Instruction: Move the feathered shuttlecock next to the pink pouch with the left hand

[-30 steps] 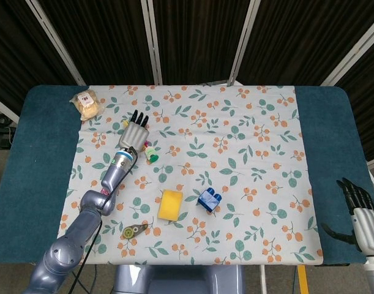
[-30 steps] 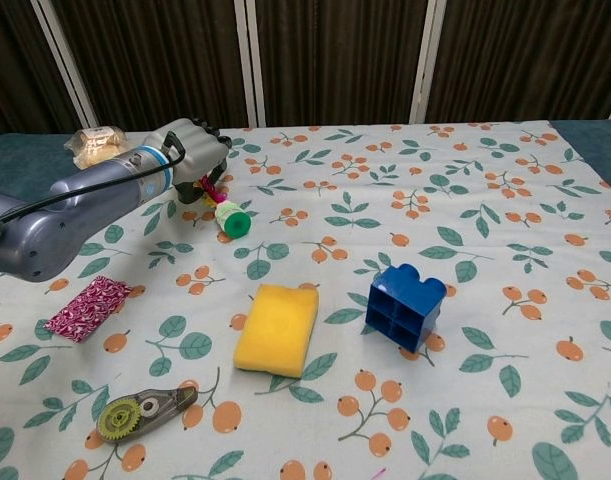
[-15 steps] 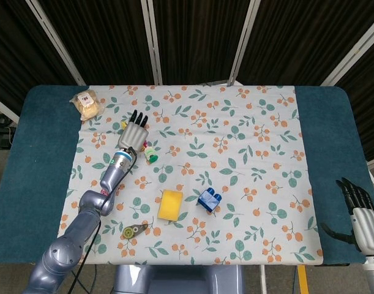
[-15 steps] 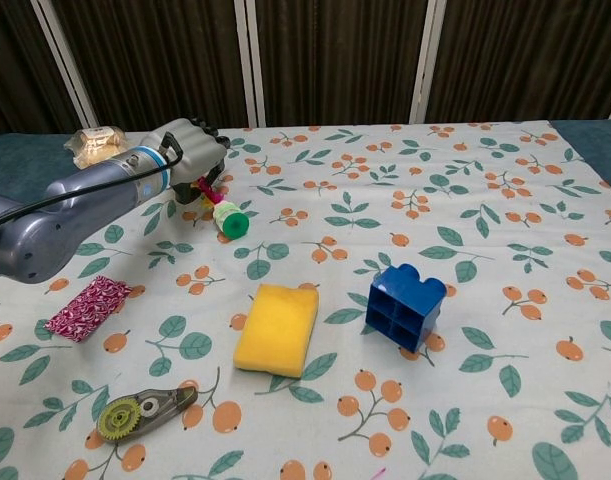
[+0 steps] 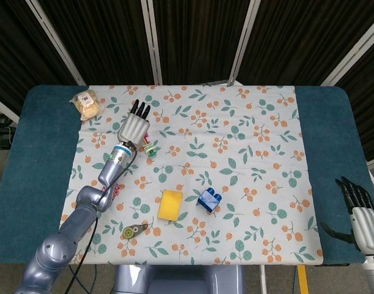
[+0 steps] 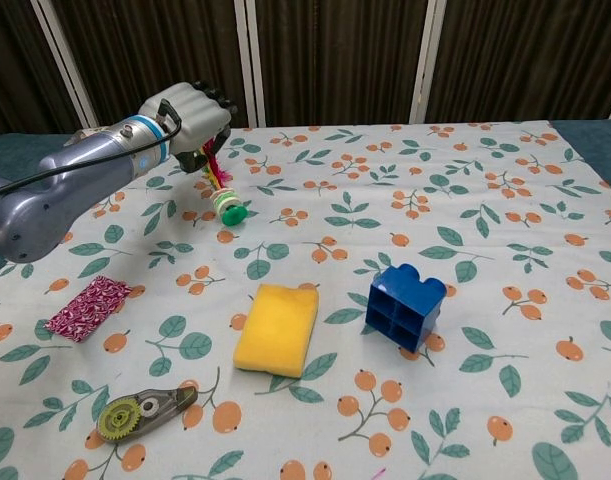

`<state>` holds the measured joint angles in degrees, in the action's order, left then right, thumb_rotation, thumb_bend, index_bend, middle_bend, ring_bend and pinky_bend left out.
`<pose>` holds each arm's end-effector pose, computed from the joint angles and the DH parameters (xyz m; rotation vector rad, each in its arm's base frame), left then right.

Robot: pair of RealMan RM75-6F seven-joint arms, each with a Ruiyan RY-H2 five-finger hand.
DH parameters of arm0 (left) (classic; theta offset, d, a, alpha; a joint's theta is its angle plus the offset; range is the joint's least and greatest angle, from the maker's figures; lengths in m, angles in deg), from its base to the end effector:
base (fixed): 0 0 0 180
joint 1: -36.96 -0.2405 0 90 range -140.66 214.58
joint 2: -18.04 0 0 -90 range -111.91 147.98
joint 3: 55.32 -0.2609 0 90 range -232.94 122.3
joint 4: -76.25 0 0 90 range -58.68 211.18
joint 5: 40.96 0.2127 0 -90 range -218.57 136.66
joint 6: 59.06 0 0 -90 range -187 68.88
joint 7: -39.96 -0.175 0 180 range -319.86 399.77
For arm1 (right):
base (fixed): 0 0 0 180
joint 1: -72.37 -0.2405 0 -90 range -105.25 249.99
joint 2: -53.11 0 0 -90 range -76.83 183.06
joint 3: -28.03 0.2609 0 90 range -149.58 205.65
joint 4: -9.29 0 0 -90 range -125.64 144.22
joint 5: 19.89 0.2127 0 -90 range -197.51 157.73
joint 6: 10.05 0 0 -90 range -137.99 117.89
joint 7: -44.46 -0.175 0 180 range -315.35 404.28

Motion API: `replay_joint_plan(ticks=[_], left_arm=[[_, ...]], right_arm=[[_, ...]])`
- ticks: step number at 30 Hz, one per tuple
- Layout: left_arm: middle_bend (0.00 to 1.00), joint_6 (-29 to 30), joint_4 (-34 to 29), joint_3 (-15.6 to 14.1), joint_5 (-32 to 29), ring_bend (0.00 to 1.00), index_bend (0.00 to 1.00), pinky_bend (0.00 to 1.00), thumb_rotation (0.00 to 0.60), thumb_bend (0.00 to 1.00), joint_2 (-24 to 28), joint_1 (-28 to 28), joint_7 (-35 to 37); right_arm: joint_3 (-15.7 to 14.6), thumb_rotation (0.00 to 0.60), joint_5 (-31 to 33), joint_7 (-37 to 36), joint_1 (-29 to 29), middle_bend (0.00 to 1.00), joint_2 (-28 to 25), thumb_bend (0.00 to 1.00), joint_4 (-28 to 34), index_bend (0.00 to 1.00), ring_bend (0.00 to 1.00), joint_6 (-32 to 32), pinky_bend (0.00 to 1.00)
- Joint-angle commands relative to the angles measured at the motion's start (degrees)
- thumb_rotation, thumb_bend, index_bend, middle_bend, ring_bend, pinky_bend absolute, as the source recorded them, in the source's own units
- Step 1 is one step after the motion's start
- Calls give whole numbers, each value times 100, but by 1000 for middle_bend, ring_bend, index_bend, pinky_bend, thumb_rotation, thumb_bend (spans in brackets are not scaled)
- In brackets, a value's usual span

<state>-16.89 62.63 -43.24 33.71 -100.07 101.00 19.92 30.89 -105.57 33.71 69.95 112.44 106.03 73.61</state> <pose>-0.1177 0.5189 -0.0653 -1.8344 -0.2074 -0.5230 -0.3178 -0.1984 0.1745 1.2999 -1.0850 0.9961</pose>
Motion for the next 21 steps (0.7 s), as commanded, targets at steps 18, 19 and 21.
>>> replay_joint_plan(ticks=[18, 19, 21], left_arm=[[81, 2048, -5066, -823, 950, 0, 645, 16, 600, 486, 3086, -1268, -1030], [81, 2079, -5176, -844, 971, 0, 645, 16, 600, 486, 3154, -1301, -1066], [81, 2147, -5429, -885, 1005, 0, 644, 17, 600, 485, 3302, -1381, -1140]], right_arm=[[127, 600, 238, 289, -41, 0, 197, 100, -117, 58, 0, -12, 0], [127, 600, 257, 284, -39, 0, 196, 101, -100, 58, 0, -23, 0], [131, 600, 298, 285, -36, 0, 186, 100, -68, 58, 0, -45, 0]])
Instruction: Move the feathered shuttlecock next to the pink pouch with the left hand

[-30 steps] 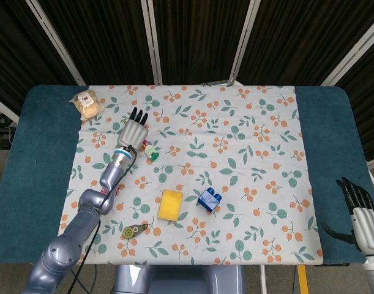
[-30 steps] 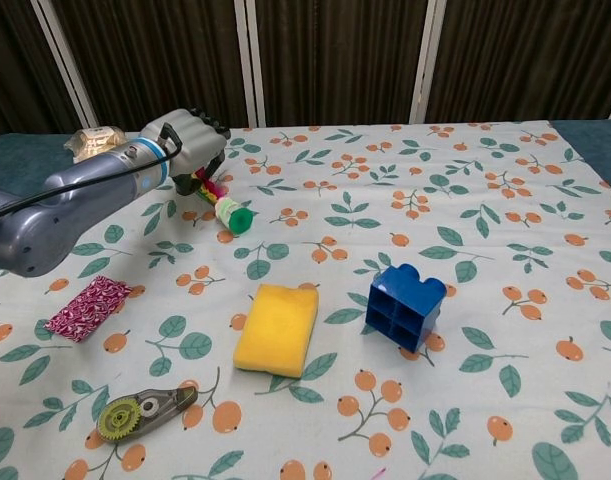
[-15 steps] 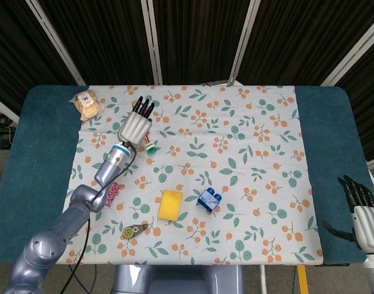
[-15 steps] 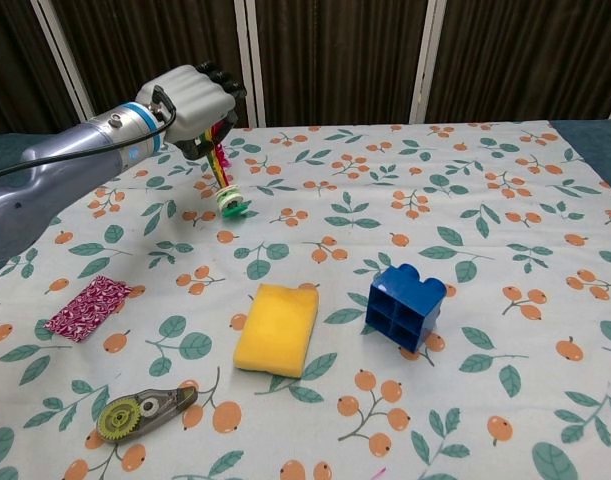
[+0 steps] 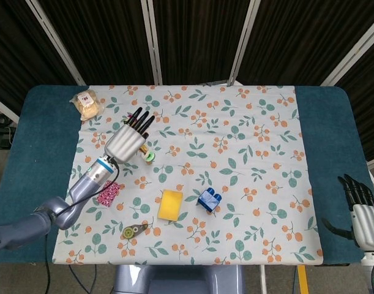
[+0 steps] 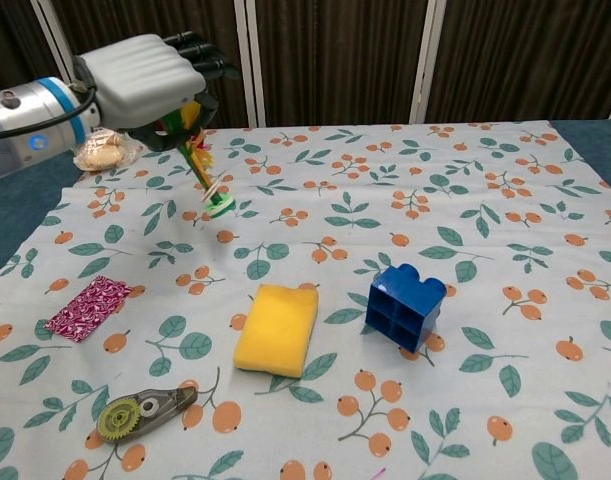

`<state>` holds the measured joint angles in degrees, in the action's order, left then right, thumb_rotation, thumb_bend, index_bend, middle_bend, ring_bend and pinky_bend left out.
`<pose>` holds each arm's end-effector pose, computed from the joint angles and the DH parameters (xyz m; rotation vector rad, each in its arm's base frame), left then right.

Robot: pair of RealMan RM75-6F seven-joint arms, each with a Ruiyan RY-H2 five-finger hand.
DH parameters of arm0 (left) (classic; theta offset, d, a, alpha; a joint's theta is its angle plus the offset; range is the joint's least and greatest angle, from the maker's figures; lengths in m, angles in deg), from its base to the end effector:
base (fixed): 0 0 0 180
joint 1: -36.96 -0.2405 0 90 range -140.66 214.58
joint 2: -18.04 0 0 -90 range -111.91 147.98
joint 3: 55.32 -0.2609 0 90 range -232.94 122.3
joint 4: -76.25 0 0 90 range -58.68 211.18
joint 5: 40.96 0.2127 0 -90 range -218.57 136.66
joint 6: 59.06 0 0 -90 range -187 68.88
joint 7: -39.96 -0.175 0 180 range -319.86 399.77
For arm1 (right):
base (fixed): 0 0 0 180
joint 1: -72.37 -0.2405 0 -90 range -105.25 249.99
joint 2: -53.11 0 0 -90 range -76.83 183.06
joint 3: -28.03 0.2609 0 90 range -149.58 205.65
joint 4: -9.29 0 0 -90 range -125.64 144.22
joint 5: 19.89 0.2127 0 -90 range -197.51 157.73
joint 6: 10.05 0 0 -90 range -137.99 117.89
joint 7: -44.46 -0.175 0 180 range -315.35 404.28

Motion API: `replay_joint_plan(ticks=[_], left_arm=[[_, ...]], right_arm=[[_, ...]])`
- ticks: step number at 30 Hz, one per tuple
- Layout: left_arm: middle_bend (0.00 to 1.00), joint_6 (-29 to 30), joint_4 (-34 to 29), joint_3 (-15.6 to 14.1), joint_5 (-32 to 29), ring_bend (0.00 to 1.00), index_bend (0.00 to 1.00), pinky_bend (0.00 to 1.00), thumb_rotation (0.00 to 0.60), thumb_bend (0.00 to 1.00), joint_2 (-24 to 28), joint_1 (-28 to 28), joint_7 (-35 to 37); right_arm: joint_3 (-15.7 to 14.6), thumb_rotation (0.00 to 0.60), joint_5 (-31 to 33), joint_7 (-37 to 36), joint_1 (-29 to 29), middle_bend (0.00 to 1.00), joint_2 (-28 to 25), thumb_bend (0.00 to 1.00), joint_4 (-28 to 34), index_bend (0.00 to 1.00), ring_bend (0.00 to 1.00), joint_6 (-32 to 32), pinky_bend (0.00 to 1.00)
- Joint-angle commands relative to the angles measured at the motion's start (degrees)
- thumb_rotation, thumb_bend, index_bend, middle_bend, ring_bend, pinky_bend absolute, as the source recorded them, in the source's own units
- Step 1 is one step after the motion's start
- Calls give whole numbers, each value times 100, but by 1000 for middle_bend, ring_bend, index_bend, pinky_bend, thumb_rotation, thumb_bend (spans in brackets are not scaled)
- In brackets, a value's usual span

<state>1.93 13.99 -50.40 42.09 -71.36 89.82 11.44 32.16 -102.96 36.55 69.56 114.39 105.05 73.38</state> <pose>-0.1145 0.4380 0.0041 -1.9533 0.0067 -0.7778 -0.3230 -0.2050 0.1712 1.2689 -1.0592 0.9691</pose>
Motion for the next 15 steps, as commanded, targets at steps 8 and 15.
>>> replay_joint_plan(ticks=[8, 15], left_arm=[[82, 471, -1501, -382, 395, 0, 644, 24, 600, 486, 1070, -568, -611], [82, 542, -1941, -611, 654, 0, 644, 25, 600, 486, 1330, -808, -792]], right_arm=[[-4, 600, -26, 129, 37, 0, 11, 99, 20, 57, 0, 81, 0], [-30, 600, -96, 142, 60, 0, 20, 101, 19, 58, 0, 131, 0]])
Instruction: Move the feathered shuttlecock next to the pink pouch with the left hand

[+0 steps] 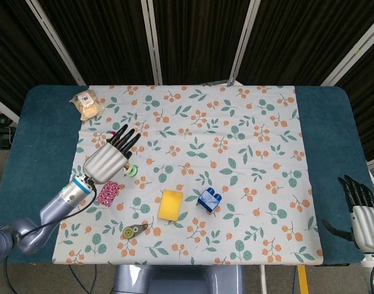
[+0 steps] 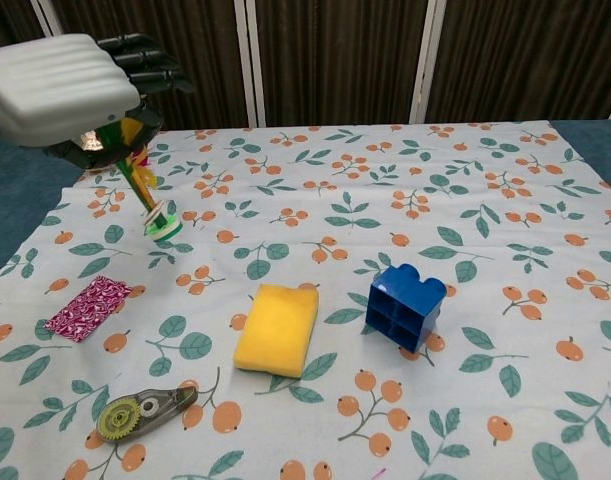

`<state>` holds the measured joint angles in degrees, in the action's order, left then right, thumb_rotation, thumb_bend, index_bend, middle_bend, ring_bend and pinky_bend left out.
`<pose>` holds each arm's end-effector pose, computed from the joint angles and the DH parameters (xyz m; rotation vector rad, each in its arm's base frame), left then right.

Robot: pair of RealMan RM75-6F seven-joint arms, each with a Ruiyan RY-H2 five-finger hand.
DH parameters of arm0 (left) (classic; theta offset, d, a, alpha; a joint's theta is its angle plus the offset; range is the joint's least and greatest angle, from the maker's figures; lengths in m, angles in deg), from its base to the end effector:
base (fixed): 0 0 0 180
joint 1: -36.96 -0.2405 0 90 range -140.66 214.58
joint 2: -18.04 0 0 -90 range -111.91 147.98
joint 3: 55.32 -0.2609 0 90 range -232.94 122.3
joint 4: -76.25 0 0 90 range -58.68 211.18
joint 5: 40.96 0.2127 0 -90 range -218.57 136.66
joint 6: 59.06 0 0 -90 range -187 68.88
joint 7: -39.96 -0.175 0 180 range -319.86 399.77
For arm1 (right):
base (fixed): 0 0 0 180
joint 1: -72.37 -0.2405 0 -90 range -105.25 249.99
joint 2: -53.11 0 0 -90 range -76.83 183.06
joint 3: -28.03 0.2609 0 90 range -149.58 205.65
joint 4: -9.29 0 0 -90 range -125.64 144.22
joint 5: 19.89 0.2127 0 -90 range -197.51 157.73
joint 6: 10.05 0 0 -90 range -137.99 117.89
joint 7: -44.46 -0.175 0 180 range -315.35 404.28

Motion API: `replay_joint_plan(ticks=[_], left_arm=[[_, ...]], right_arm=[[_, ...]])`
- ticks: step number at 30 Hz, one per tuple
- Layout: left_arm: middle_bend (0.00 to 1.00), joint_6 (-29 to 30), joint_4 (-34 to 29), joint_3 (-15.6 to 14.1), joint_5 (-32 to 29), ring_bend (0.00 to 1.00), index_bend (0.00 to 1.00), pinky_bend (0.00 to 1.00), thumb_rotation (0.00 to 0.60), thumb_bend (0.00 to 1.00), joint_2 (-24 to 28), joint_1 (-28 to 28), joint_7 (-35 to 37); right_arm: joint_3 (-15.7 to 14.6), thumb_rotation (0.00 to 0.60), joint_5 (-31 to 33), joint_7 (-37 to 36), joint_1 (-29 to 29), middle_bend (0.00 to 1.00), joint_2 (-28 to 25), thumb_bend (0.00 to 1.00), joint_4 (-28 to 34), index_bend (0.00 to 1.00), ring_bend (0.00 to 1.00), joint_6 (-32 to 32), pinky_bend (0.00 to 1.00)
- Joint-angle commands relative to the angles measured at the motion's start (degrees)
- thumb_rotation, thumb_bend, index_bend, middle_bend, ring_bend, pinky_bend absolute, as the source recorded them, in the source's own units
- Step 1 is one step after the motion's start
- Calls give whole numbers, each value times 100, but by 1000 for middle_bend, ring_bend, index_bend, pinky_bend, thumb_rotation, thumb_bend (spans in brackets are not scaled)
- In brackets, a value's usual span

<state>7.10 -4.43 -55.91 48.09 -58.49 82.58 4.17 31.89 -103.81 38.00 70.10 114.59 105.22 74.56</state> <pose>-0.1439 0.3718 0.0394 -2.0278 0.0953 -0.7283 -0.3208 -0.2012 0.1713 1.2771 -1.0329 0.9637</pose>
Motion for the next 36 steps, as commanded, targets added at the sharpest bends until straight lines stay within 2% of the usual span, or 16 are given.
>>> replay_joint_plan(ticks=[1, 7, 16, 27, 29, 33, 36], left_arm=[[82, 22, -143, -89, 67, 0, 644, 25, 600, 485, 44, -120, -75], [81, -26, -265, -229, 238, 0, 645, 25, 600, 486, 2, -257, -160], [78, -95, -256, -241, 342, 0, 640, 25, 600, 485, -69, -343, -227], [43, -249, -193, -270, 407, 0, 571, 22, 600, 481, -251, -445, -374], [17, -269, -213, -257, 408, 0, 500, 10, 600, 464, -260, -457, -433], [0, -275, -335, -207, 376, 0, 203, 0, 600, 364, -234, -498, -555], [0, -197, -463, -135, 362, 0, 58, 0, 600, 315, -191, -538, -536]], right_arm=[[-7, 600, -23, 0, 10, 0, 1, 100, 1, 57, 0, 23, 0], [-2, 600, -26, 36, 20, 0, 19, 100, -16, 58, 0, 47, 0], [-6, 600, -38, 57, 22, 0, 32, 100, -14, 58, 0, 49, 0], [0, 600, -65, 66, 32, 0, 46, 100, -37, 58, 0, 88, 0], [1, 600, -76, 71, 36, 0, 48, 100, -42, 57, 0, 104, 0], [-2, 600, -92, 74, 46, 0, 49, 100, -52, 58, 0, 126, 0], [-4, 600, -115, 74, 52, 0, 50, 100, -61, 58, 0, 149, 0]])
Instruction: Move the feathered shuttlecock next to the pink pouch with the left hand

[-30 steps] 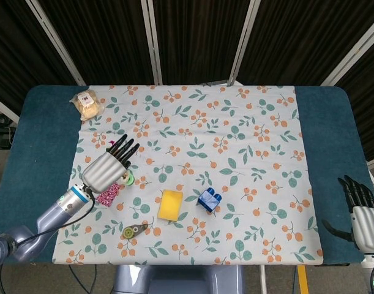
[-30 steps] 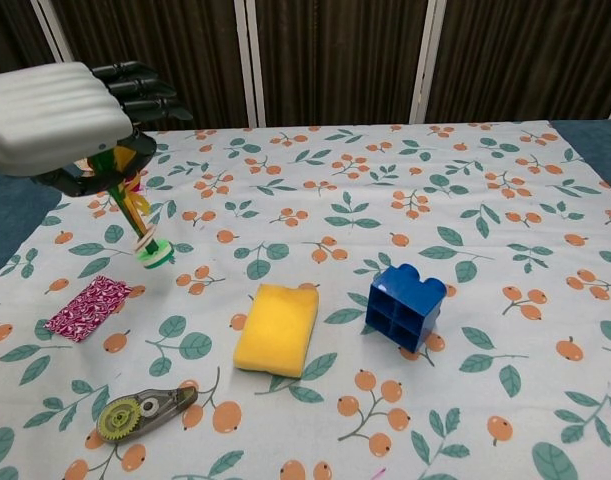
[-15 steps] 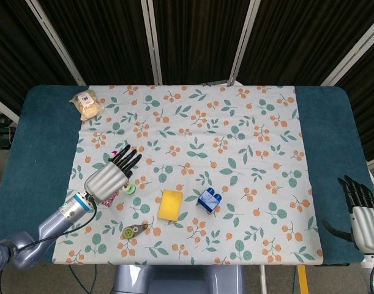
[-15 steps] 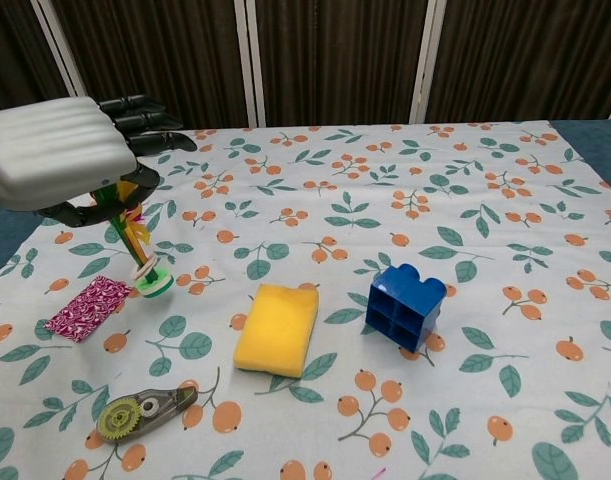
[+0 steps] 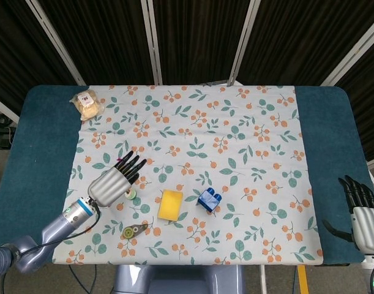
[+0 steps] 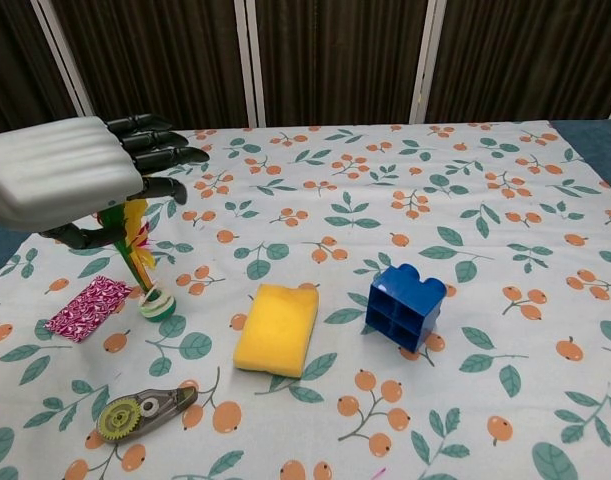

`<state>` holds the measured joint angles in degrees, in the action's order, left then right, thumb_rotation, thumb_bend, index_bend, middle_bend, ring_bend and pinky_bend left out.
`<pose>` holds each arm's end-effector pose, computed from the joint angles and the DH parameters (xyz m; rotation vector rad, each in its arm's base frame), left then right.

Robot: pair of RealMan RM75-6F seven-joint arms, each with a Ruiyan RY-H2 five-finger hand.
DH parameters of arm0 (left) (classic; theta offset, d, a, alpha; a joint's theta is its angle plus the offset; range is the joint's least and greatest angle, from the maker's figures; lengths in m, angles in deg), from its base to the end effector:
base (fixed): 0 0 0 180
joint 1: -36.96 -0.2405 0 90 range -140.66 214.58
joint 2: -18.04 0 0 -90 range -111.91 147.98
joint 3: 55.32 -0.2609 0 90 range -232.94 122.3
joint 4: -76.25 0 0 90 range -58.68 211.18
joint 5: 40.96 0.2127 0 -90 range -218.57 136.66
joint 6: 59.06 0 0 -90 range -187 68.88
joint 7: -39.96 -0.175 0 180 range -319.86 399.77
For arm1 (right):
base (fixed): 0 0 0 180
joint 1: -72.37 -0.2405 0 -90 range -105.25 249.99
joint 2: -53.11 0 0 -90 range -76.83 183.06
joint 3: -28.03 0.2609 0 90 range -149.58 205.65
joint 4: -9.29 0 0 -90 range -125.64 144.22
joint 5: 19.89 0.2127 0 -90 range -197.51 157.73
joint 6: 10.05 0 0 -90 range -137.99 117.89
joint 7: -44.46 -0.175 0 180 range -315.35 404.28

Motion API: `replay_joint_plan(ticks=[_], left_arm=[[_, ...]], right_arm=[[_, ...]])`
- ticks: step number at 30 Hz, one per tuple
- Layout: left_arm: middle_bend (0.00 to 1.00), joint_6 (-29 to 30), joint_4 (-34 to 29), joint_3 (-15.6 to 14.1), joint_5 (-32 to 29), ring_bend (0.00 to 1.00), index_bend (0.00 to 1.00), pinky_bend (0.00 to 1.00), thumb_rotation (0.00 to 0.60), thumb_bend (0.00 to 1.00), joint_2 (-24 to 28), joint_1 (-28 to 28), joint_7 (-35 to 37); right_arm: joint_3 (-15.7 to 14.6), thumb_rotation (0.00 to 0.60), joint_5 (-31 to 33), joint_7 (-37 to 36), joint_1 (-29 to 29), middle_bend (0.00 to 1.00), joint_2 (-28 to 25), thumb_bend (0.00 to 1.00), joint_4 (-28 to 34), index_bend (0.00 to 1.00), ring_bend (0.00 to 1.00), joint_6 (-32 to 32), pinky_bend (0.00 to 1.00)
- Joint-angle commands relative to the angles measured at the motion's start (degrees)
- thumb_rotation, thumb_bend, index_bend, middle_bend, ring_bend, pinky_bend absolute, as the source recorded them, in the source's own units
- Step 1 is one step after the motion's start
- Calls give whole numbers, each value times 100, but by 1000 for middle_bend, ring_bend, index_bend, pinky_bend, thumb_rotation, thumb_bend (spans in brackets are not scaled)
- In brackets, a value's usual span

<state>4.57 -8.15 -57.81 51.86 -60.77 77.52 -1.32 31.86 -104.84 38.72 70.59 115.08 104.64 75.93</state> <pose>-0.1600 0.3263 0.0044 -2.1377 0.0883 -0.6775 -0.3195 -0.1986 0.1722 1.2812 -1.0024 0.9694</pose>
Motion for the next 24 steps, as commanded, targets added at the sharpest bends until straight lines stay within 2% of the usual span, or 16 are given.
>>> replay_joint_plan(ticks=[1, 3, 8, 14, 19, 24], left_arm=[[0, 79, -141, 79, -20, 0, 35, 0, 600, 310, 58, -44, 31], [0, 145, -271, 143, -41, 0, 4, 0, 600, 305, 117, -75, 63], [0, 493, -676, 311, -83, 0, 0, 0, 600, 292, 293, -224, 280], [0, 1376, -1576, 465, -248, 0, 0, 0, 600, 279, 760, -771, 990], [0, 2139, -2033, 337, -127, 0, 0, 0, 600, 275, 1075, -1337, 1695], [0, 2820, -2087, 0, 14, 0, 0, 0, 600, 262, 1368, -2047, 2215]], right_arm=[[-2, 600, -21, 6, 5, 0, 4, 101, -10, 58, 0, 19, 0], [-6, 600, -46, 15, 7, 0, 11, 101, -28, 58, 0, 36, 0], [-4, 600, -64, 11, 15, 0, 8, 100, -52, 58, 0, 64, 0], [1, 600, -75, 38, 7, 0, 24, 100, -98, 57, 0, 65, 0], [-15, 600, -123, 130, 10, 0, 55, 100, -113, 58, 0, 94, 0], [-22, 600, -139, 238, 10, 0, 79, 99, -120, 57, 0, 104, 0]])
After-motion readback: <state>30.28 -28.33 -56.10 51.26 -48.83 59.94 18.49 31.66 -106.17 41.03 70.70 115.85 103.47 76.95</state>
